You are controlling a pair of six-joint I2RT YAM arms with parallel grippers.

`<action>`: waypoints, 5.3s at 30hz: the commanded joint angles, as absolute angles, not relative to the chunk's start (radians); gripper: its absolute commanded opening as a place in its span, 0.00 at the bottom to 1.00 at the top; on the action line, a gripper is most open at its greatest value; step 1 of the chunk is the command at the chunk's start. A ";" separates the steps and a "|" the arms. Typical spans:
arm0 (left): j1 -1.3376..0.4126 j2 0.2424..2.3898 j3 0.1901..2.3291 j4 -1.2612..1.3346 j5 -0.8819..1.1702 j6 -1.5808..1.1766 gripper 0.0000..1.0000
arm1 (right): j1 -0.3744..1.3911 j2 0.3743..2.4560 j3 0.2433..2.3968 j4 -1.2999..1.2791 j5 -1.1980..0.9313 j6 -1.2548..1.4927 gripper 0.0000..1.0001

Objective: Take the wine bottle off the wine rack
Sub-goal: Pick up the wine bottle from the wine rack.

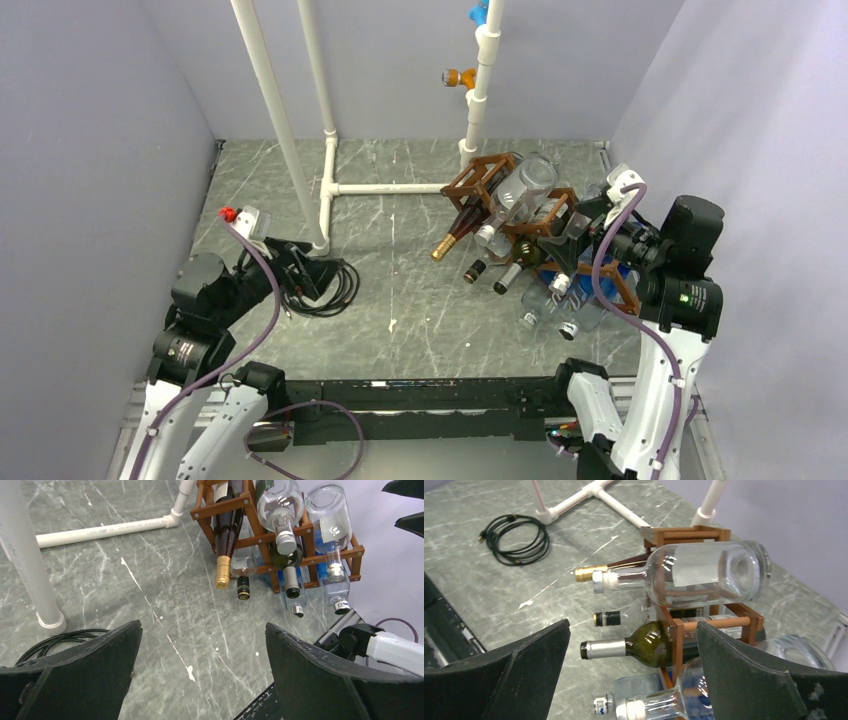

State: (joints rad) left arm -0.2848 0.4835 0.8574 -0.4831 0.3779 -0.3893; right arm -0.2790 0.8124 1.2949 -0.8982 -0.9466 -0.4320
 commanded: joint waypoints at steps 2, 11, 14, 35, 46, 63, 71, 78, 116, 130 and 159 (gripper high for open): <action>-0.282 0.481 0.838 -0.461 0.439 -0.379 0.99 | -0.347 0.841 1.330 -0.978 -1.147 -0.574 1.00; -0.282 0.447 0.768 -0.366 0.517 -0.373 0.99 | -0.465 0.845 1.298 -1.025 -1.264 -0.655 1.00; -0.282 0.451 0.750 -0.338 0.505 -0.354 0.99 | -0.494 0.839 1.306 -1.079 -1.281 -0.716 1.00; -0.282 0.377 0.660 -0.265 0.590 -0.373 0.99 | -0.666 0.831 1.321 -1.192 -1.374 -0.789 1.00; -0.285 0.480 0.706 -0.201 0.622 -0.352 0.99 | -0.666 0.864 1.370 -1.209 -1.316 -0.775 1.00; -0.420 0.686 0.810 -0.211 0.608 -0.327 0.99 | -0.676 0.875 1.375 -1.124 -1.284 -0.672 1.00; -0.423 0.680 0.770 -0.136 0.527 -0.482 0.99 | -0.675 0.894 1.395 -1.030 -1.319 -0.542 1.00; -0.436 0.699 0.773 -0.090 0.522 -0.563 0.99 | -0.676 0.883 1.340 -0.947 -1.333 -0.434 1.00; -0.850 1.327 1.373 -0.287 0.054 -0.620 0.99 | -0.682 0.891 1.300 -0.994 -1.332 -0.415 1.00; -0.867 1.558 1.608 -0.395 0.059 -0.564 0.99 | -0.684 0.912 1.298 -1.021 -1.321 -0.451 1.00; -0.921 1.813 1.805 -0.471 0.011 -0.571 0.90 | -0.686 0.967 1.266 -1.048 -1.329 -0.517 1.00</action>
State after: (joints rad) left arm -0.9085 1.8008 1.7618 -0.4797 0.0502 -0.5438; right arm -0.6796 0.9672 1.2663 -1.0500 -1.3136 -0.4866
